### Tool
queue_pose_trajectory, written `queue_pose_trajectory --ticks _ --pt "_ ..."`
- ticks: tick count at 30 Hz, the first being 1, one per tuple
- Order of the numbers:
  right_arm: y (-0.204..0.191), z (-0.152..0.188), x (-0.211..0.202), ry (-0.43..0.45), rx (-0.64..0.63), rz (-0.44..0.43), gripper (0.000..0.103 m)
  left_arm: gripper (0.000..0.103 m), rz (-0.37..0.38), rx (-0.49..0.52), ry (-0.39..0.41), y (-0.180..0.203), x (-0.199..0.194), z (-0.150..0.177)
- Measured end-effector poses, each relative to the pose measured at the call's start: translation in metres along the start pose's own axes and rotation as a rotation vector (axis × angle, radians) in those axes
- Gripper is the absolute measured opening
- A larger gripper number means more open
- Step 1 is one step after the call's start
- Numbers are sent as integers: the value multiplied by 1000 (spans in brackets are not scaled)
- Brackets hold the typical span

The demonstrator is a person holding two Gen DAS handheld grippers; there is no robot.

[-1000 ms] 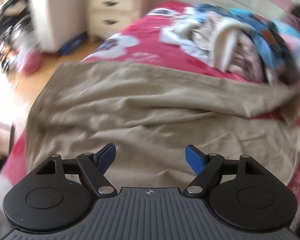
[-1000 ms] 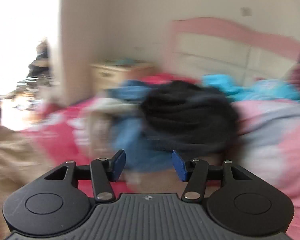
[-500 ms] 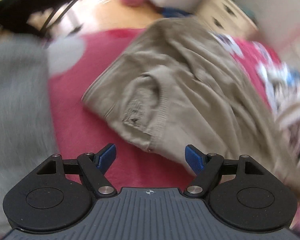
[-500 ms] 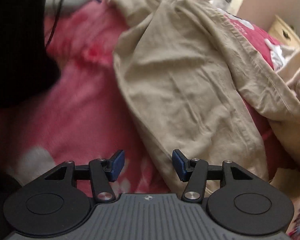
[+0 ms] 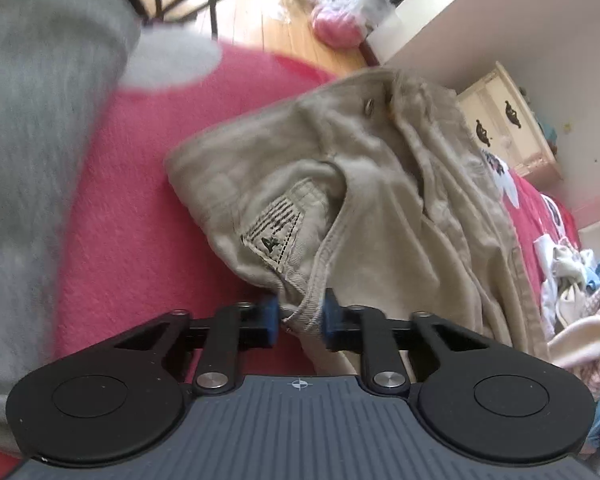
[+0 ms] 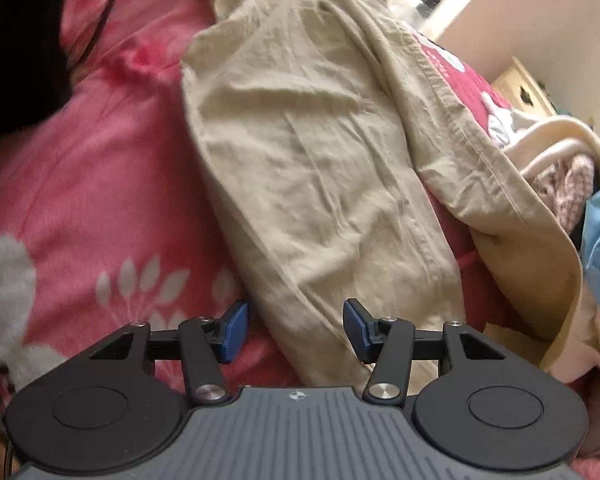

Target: Fold clothes

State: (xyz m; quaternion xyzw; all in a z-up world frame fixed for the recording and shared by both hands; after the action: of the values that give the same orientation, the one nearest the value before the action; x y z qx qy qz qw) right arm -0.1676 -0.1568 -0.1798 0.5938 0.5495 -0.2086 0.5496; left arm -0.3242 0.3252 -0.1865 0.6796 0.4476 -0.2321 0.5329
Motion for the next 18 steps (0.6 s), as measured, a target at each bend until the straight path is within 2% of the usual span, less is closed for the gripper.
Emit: queue_pose_trajectory --ticks 3,7,12,16,18 --pt "-6 3 -2 13 -45 11 54 12 -51 97 95 5 -31 -31" --pt "-12 3 7 16 -113 47 54 12 -105 194 95 3 -39 -54" --pt "-9 0 7 17 -137 97 54 13 -176 319 82 3 -24 -44" --pt "-6 8 15 -30 -71 31 53 13 -197 352 84 0 -15 -38" --pt "1 9 16 -34 42 -72 25 13 -205 368 83 1 -11 -38"
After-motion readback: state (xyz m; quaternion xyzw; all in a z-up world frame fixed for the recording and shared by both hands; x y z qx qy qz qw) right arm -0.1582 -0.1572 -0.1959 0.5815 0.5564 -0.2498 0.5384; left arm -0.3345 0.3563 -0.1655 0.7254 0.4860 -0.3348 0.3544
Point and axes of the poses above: each gripper's, at about its wrist camera, not at the fingertips, and x roughly the way its jaws point, y to its right, z to its underside, the point moved 8 cm from there along x, roughly the way its jaws point, and after that the axes turned 9 degrees about -x, right-handed, at the moved point
